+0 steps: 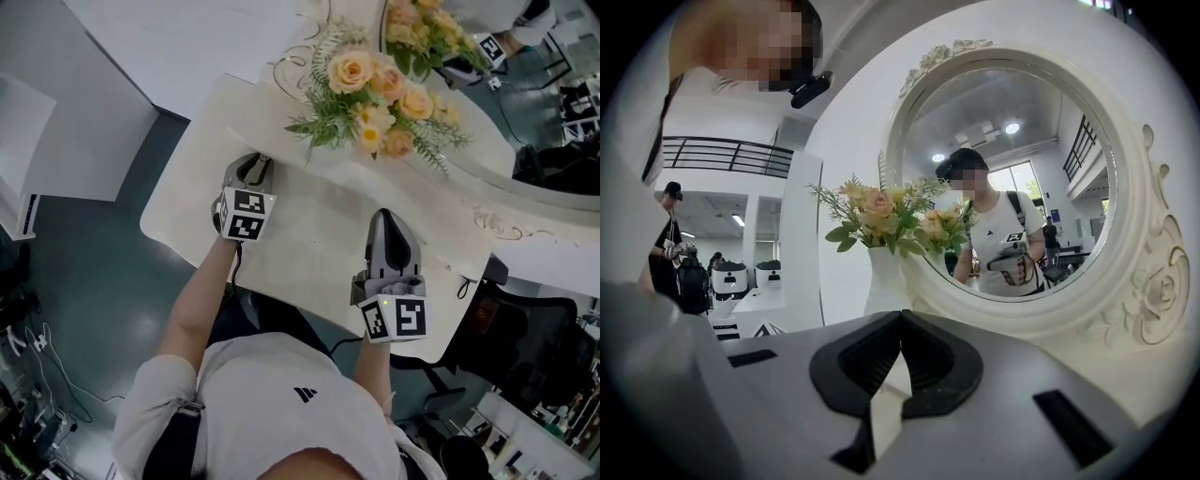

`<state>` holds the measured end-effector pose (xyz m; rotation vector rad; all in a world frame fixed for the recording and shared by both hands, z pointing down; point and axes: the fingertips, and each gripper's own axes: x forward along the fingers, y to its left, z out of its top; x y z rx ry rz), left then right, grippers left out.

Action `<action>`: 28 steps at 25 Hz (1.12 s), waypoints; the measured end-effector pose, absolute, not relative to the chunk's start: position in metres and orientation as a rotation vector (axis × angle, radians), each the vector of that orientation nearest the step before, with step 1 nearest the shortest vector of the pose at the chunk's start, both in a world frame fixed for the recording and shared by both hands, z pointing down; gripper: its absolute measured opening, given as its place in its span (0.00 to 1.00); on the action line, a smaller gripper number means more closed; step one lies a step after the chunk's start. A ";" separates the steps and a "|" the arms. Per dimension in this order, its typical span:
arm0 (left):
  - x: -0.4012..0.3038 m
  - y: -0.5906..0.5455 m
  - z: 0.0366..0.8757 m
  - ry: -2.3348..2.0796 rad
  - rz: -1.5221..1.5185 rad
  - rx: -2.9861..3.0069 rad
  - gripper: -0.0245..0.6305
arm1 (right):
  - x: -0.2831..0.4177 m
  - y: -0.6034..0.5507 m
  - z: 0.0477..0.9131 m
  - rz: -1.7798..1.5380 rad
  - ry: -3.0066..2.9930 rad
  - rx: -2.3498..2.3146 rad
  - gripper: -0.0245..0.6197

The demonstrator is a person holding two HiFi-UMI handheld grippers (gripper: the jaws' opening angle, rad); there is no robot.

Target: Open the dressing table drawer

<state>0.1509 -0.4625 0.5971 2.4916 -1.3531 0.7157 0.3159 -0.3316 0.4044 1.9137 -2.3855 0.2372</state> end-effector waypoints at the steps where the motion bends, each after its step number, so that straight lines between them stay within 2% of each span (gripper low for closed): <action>1: 0.151 -0.461 0.597 -1.352 0.715 2.491 0.19 | 0.315 -0.332 0.404 0.235 -2.388 1.913 0.03; 28: 0.134 -0.428 0.599 -1.333 0.723 2.481 0.19 | 0.292 -0.331 0.393 0.202 -2.440 1.879 0.03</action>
